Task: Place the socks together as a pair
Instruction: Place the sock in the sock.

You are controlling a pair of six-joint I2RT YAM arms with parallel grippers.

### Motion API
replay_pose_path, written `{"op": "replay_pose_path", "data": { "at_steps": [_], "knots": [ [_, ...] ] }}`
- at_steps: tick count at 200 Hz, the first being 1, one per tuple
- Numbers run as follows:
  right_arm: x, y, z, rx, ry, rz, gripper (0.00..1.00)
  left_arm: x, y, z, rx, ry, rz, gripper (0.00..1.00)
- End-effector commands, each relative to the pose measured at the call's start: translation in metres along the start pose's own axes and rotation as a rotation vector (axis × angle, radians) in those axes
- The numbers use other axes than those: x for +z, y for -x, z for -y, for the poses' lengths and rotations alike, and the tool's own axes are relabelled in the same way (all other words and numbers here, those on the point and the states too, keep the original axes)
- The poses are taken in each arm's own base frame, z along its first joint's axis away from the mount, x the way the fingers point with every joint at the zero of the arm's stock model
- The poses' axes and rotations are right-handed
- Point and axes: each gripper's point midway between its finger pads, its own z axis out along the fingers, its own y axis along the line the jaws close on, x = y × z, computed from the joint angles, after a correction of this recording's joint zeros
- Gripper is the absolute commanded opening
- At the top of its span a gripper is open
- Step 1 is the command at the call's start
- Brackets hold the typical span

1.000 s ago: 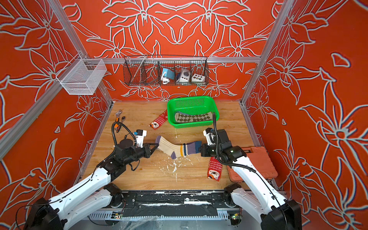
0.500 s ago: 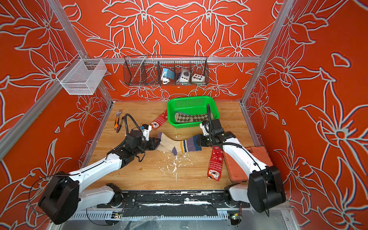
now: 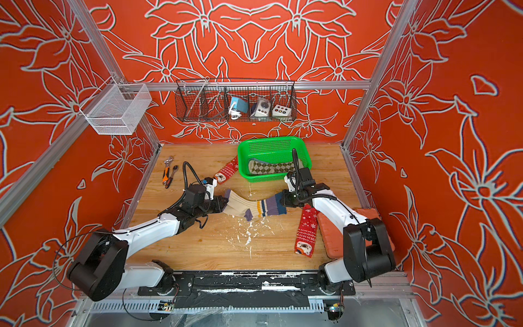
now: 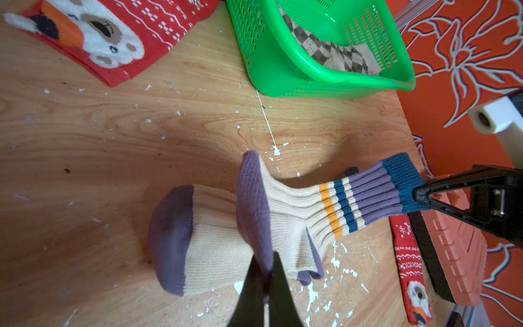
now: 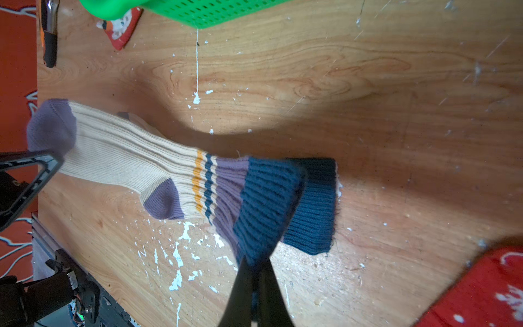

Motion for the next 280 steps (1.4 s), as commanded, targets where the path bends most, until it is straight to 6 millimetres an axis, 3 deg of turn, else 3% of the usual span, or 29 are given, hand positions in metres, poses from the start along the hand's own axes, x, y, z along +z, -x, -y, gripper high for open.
{"op": "replay_pose_path", "data": {
  "at_steps": [1, 60, 114, 143, 158, 168, 214, 248, 280],
  "knots": [
    [0.003, 0.011, 0.007, -0.028, -0.033, 0.024, 0.00, 0.002, 0.003, -0.007, 0.011, 0.015, 0.022, 0.00],
    [0.018, 0.006, 0.021, -0.016, -0.076, -0.006, 0.00, 0.008, -0.011, -0.043, -0.021, 0.096, -0.019, 0.00],
    [0.023, 0.000, 0.034, -0.010, -0.121, -0.006, 0.00, 0.015, -0.026, -0.046, -0.043, 0.074, -0.067, 0.00],
    [0.024, -0.004, 0.037, -0.008, -0.131, -0.009, 0.01, 0.014, -0.027, -0.045, -0.039, 0.073, -0.070, 0.23],
    [0.028, -0.009, 0.034, -0.002, -0.104, -0.027, 0.04, 0.012, -0.026, -0.046, -0.037, 0.078, -0.069, 0.26],
    [0.030, -0.012, 0.033, 0.002, -0.090, -0.036, 0.04, 0.011, -0.026, -0.046, -0.034, 0.080, -0.066, 0.24],
    [0.033, -0.024, 0.031, 0.014, -0.056, -0.040, 0.04, 0.009, -0.022, -0.048, -0.029, 0.101, -0.053, 0.00],
    [0.035, -0.029, 0.029, 0.018, -0.036, -0.047, 0.04, 0.010, -0.020, -0.048, -0.030, 0.104, -0.052, 0.00],
    [0.023, -0.023, 0.023, 0.008, -0.031, -0.007, 0.04, 0.004, -0.014, -0.042, -0.024, 0.091, -0.037, 0.00]
  ]
}}
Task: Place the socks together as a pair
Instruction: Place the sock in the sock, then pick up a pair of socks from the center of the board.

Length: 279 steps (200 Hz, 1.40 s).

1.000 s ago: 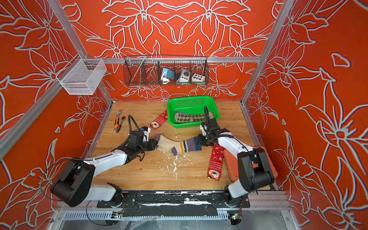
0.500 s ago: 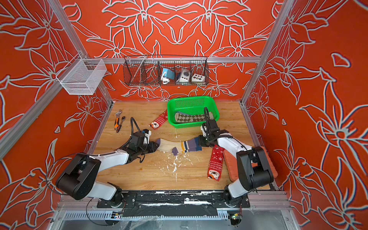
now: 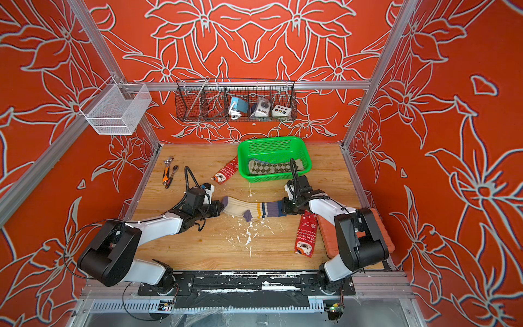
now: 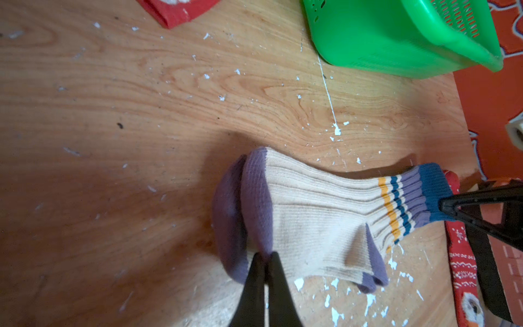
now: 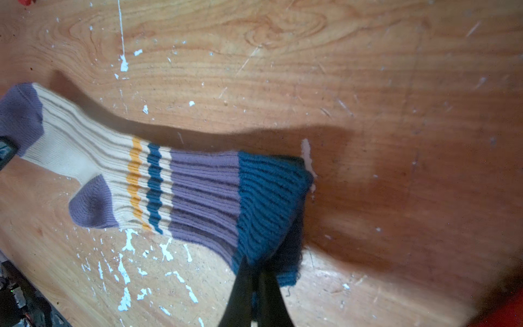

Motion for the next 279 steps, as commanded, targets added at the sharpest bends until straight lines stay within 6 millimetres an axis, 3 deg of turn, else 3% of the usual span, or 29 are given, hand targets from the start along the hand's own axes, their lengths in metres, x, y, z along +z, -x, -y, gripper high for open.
{"op": "replay_pose_path", "data": {
  "at_steps": [1, 61, 118, 150, 165, 193, 217, 263, 279],
  "knots": [
    [-0.013, 0.006, -0.008, -0.008, 0.025, 0.049, 0.05, -0.009, 0.010, 0.005, 0.012, -0.006, 0.027, 0.00],
    [-0.035, 0.010, -0.021, -0.024, 0.057, 0.087, 0.00, -0.028, 0.024, 0.019, 0.027, -0.031, 0.068, 0.00],
    [-0.016, -0.007, -0.012, 0.003, 0.058, 0.040, 0.00, -0.007, 0.006, 0.004, 0.008, -0.006, 0.010, 0.00],
    [-0.005, -0.013, -0.006, 0.017, 0.050, 0.009, 0.08, 0.003, 0.001, -0.011, 0.004, 0.044, -0.007, 0.00],
    [-0.003, -0.014, -0.002, 0.019, 0.034, 0.004, 0.17, 0.004, 0.000, -0.013, 0.004, 0.054, -0.011, 0.00],
    [-0.006, -0.013, 0.008, 0.020, -0.027, 0.024, 0.35, 0.002, 0.001, -0.017, 0.007, 0.074, 0.001, 0.40],
    [-0.009, -0.013, 0.014, 0.025, -0.064, 0.043, 0.44, 0.001, 0.004, -0.017, 0.011, 0.076, 0.007, 0.59],
    [0.003, -0.017, 0.018, 0.037, -0.062, 0.012, 0.48, 0.013, -0.004, -0.022, 0.009, 0.078, -0.023, 0.60],
    [0.011, -0.019, 0.015, 0.045, -0.025, -0.011, 0.48, 0.019, -0.007, -0.023, 0.006, 0.072, -0.033, 0.53]
  ]
}}
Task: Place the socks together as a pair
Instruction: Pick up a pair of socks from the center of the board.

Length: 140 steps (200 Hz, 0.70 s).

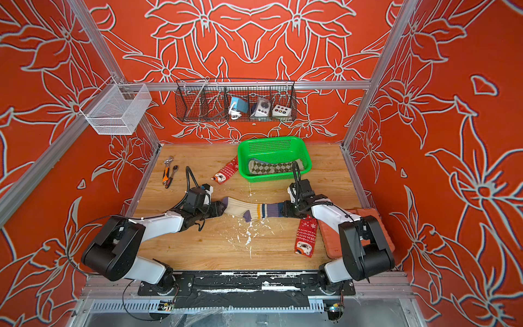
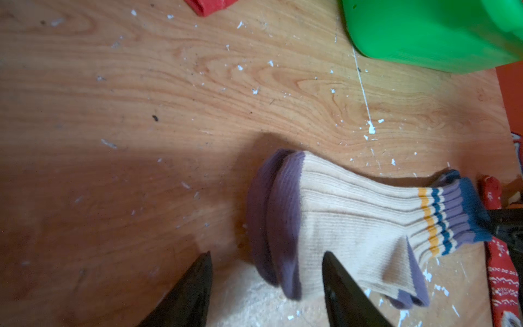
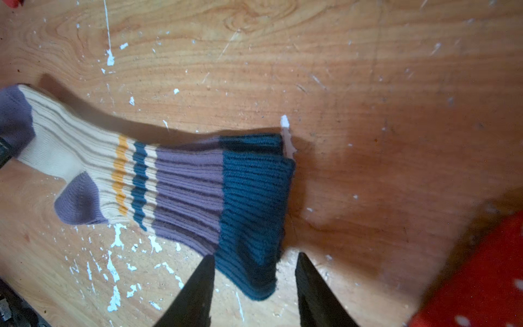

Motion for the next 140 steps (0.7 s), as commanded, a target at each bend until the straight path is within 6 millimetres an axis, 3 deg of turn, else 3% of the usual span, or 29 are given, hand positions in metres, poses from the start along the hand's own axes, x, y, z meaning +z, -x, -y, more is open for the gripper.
{"op": "replay_pose_path", "data": {
  "at_steps": [1, 35, 66, 91, 140],
  "knots": [
    [0.013, -0.007, 0.003, 0.022, 0.018, -0.035, 0.48, 0.008, 0.001, -0.001, 0.002, -0.006, -0.004, 0.52],
    [0.024, -0.009, -0.007, 0.039, 0.099, -0.064, 0.37, 0.015, -0.005, 0.005, -0.008, -0.058, -0.022, 0.24],
    [0.019, -0.005, -0.015, 0.042, 0.139, -0.048, 0.17, 0.012, -0.003, 0.009, -0.009, -0.075, -0.018, 0.00],
    [0.002, 0.005, -0.024, 0.022, 0.148, -0.015, 0.00, 0.000, 0.007, 0.019, 0.001, -0.099, 0.010, 0.00],
    [-0.043, 0.033, -0.049, -0.027, 0.191, 0.047, 0.00, -0.029, 0.041, 0.051, 0.040, -0.176, 0.080, 0.00]
  ]
}}
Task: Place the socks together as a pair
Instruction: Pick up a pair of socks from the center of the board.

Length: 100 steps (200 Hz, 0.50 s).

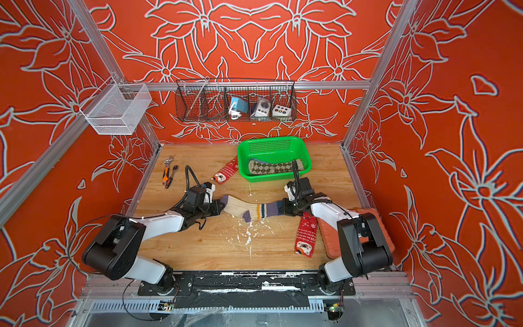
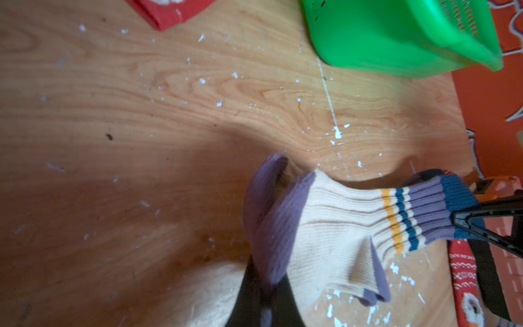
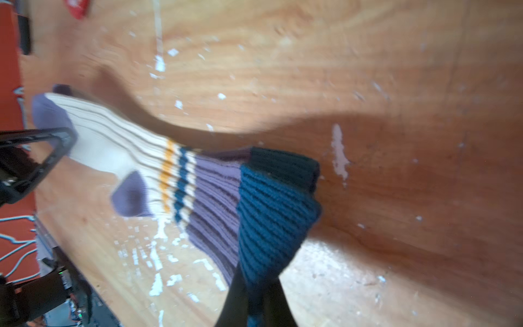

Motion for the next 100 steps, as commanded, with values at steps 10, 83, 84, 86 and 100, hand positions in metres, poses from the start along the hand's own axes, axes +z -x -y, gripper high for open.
{"op": "replay_pose_path", "data": {
  "at_steps": [10, 83, 84, 86, 100],
  "knots": [
    [-0.033, 0.027, -0.026, -0.044, 0.048, 0.046, 0.00, -0.019, 0.036, 0.035, 0.043, -0.083, 0.061, 0.00],
    [-0.114, 0.148, -0.063, -0.079, 0.131, 0.203, 0.00, -0.042, 0.147, 0.117, 0.114, -0.226, 0.202, 0.00],
    [-0.115, 0.149, -0.064, -0.079, 0.135, 0.204, 0.00, -0.041, 0.148, 0.118, 0.114, -0.227, 0.203, 0.00],
    [-0.117, 0.153, -0.065, -0.078, 0.140, 0.211, 0.00, -0.040, 0.151, 0.119, 0.115, -0.228, 0.204, 0.00],
    [-0.125, 0.178, -0.069, -0.073, 0.172, 0.246, 0.00, -0.028, 0.170, 0.127, 0.120, -0.235, 0.203, 0.00]
  ]
}}
